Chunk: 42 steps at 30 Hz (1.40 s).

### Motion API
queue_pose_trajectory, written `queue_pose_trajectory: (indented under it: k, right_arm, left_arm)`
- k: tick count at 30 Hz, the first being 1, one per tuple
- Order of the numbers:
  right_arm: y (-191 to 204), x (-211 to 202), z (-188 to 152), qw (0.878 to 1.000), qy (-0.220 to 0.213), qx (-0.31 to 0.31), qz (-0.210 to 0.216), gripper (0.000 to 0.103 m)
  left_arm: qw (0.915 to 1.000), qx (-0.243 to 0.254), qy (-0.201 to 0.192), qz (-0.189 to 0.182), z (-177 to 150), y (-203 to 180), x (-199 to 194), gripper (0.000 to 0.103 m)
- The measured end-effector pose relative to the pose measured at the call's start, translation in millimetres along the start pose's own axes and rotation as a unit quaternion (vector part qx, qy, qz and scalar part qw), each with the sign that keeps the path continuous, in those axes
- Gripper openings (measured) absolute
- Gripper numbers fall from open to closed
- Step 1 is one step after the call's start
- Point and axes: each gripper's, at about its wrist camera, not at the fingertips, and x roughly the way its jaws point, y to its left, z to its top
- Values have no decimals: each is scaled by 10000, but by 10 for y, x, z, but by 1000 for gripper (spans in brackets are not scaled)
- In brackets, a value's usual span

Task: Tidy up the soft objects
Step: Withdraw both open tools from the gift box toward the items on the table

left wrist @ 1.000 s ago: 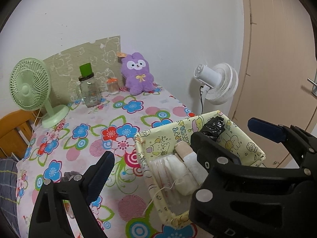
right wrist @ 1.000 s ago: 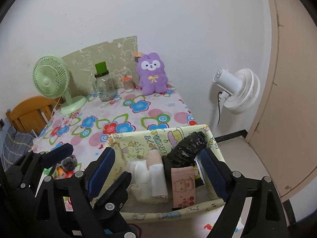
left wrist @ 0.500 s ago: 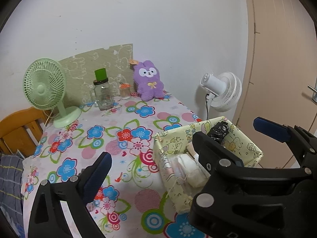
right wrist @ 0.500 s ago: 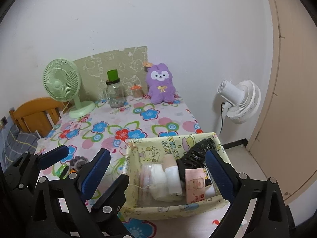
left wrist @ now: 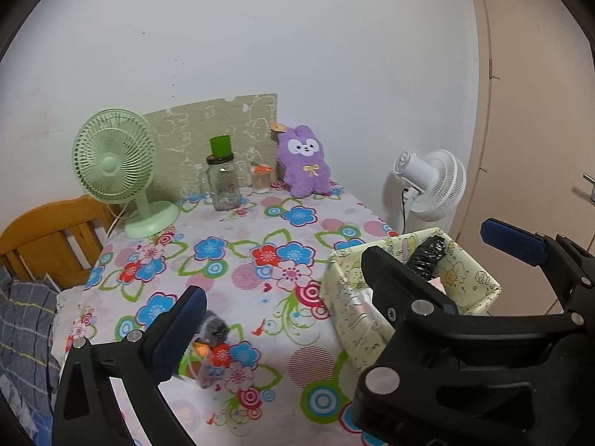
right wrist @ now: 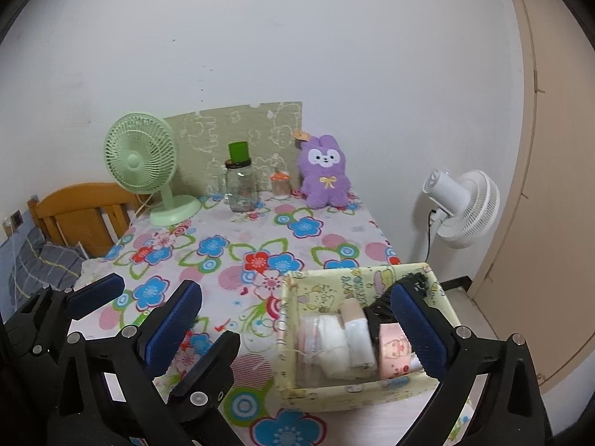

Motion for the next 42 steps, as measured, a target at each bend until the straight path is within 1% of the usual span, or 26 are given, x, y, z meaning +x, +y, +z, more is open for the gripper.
queue_pose_trajectory:
  k: [10, 18, 27, 36, 42]
  right_arm:
    - [295, 18, 18, 9998, 6, -110, 149, 103]
    - [523, 106, 19, 9993, 49, -189, 303, 103]
    - [774, 277, -2, 9985, 135, -317, 418, 103]
    - [971, 484, -72, 9965, 235, -326, 727, 103]
    - [1101, 623, -139, 9958, 325, -413, 747, 103]
  left_arm:
    - [9998, -106, 11, 160, -59, 289, -69, 103]
    - [9994, -199, 38, 287, -104, 494, -46, 103]
    - [9985, -338, 121, 419, -191, 736, 56, 103]
    - [9971, -387, 231, 612, -275, 941, 157, 103]
    - [9958, -445, 395, 695, -348, 1064, 272, 103]
